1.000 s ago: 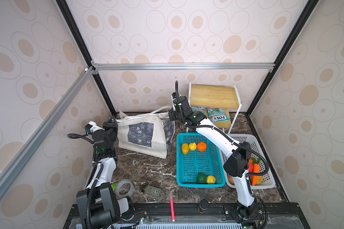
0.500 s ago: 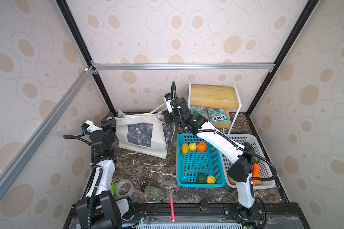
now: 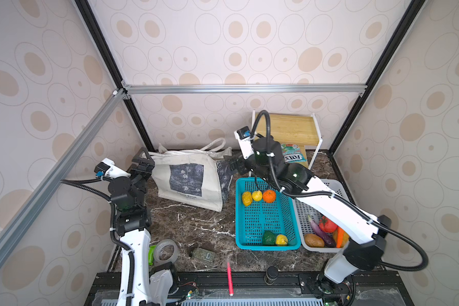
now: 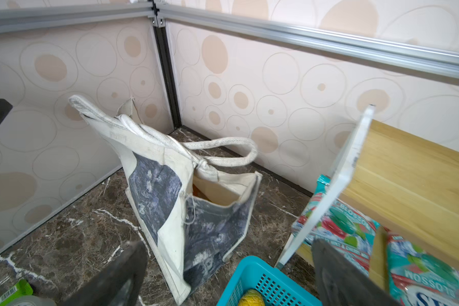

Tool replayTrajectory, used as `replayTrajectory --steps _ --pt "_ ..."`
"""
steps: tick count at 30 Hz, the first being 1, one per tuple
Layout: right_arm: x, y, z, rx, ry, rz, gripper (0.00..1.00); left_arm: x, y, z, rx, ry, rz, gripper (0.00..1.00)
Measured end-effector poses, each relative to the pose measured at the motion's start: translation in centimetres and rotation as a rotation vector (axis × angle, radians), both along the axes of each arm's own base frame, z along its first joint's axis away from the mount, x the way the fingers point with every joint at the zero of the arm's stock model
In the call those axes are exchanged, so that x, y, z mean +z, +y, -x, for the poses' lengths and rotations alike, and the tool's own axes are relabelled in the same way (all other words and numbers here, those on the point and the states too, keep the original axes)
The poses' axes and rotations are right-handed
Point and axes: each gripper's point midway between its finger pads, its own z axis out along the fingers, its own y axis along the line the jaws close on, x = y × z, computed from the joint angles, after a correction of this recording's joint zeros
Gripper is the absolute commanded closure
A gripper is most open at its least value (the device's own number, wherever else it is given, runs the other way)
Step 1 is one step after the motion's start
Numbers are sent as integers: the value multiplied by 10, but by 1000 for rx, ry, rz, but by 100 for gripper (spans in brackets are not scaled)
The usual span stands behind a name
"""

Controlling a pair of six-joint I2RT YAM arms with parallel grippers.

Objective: Place the food into the grocery bag and tie it

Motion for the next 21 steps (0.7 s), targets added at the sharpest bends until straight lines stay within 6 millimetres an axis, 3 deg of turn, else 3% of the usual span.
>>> replayTrajectory --steps 2,5,9,13,16,19,21 --pt "-13 -31 12 -52 1 14 1 -2 -4 8 1 3 -54 1" --pt "-44 -78 23 -141 18 46 1 -32 -9 13 -9 48 -85 1" --pt "-103 -166 16 -365 114 48 1 -98 -27 2 -36 188 -109 1" --pt "-166 -254 21 -634 182 30 1 -171 -76 -12 -123 355 -200 1" --pt "-211 -291 25 -767 204 75 1 -207 -88 -15 -111 440 -298 1" --pt "-244 -318 23 -873 242 141 3 -225 -74 -15 -17 485 -393 1" --pt "-256 -334 20 -926 240 156 4 -230 -67 -16 25 493 -446 1"
